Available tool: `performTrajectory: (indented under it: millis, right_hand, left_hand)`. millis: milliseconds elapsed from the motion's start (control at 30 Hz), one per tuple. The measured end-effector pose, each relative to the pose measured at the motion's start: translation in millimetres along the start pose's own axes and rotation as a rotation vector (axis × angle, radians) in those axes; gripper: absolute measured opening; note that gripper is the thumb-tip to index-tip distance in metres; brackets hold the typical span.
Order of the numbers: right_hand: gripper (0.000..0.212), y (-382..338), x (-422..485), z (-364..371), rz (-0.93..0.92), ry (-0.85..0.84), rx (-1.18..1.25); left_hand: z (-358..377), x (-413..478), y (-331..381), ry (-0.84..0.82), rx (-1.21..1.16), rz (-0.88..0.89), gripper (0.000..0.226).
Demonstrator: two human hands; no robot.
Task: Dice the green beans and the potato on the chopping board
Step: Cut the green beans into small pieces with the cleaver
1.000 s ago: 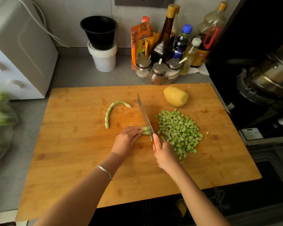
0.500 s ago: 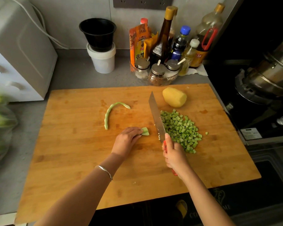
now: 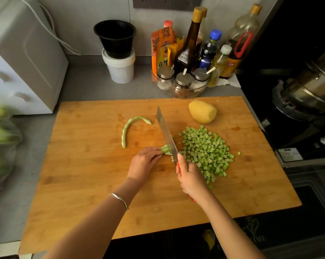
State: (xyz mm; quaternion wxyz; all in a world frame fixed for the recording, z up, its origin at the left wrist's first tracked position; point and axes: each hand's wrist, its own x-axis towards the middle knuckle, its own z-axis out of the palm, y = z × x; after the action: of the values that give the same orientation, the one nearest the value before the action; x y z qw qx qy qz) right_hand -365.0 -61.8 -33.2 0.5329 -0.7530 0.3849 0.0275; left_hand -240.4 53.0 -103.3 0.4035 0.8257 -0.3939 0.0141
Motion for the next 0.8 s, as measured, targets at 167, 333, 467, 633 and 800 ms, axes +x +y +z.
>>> performTrajectory:
  millis: [167, 333, 467, 633, 800]
  right_hand:
    - [0.06, -9, 10, 2, 0.047, -0.012, -0.038]
    - [0.06, -9, 16, 5, 0.044, -0.014, -0.05]
    - [0.06, 6, 12, 5, 0.049, 0.021, -0.025]
    - [0.057, 7, 20, -18, 0.068, 0.078, 0.069]
    - [0.053, 3, 13, -36, 0.076, 0.05, 0.219]
  left_hand:
    - [1, 2, 0, -0.016, -0.015, -0.015, 0.009]
    - [0, 1, 1, -0.015, -0.007, -0.024, 0.011]
    - [1, 0, -1, -0.025, -0.002, -0.011, 0.011]
    - [1, 0, -1, -0.043, 0.005, -0.01, 0.013]
    - [2, 4, 2, -0.045, 0.1, -0.008, 0.02]
